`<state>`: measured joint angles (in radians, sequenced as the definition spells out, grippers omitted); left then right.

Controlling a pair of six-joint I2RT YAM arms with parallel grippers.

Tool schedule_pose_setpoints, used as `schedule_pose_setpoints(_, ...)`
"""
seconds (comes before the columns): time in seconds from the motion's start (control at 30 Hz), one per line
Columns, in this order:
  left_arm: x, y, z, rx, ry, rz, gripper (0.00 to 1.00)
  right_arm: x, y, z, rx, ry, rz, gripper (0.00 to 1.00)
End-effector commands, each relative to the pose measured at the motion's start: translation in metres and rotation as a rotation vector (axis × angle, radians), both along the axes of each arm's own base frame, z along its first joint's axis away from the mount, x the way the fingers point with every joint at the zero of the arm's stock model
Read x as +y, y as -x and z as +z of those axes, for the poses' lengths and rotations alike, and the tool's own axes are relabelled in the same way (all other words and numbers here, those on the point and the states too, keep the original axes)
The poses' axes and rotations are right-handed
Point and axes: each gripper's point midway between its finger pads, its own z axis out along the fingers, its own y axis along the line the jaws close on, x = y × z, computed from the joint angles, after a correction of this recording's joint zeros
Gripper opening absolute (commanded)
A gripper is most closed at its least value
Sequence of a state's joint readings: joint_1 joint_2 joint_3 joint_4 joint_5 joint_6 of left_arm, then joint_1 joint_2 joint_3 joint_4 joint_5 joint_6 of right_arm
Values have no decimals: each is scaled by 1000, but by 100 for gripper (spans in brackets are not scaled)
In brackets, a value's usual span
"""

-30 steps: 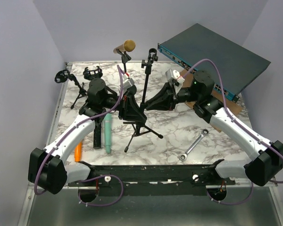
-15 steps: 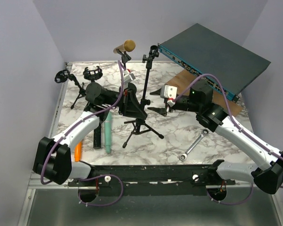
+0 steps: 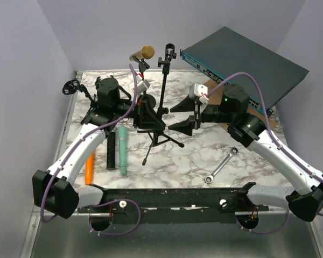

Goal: Remove the microphone from the stand

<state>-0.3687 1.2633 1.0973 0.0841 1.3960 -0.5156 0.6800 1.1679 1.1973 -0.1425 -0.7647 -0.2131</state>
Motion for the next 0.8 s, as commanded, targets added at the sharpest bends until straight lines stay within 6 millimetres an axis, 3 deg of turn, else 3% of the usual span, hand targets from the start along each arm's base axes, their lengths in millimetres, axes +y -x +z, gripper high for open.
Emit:
schedule_pose_setpoints(0.0, 6, 13, -11, -96, -42, 24, 0, 9, 1, 6, 113, -16, 73, 67)
schedule_pose_setpoints(0.23, 6, 24, -19, -130, -62, 6, 0, 19, 7, 7, 131, 0, 187, 62)
schedule_pose_setpoints(0.47, 5, 31, -21, -143, -63, -14, 0, 21, 14, -11, 139, 75, 290, 41)
schedule_pose_setpoints(0.77, 5, 35, -20, -136, -57, -29, 0, 16, 10, -32, 108, 159, 290, 41)
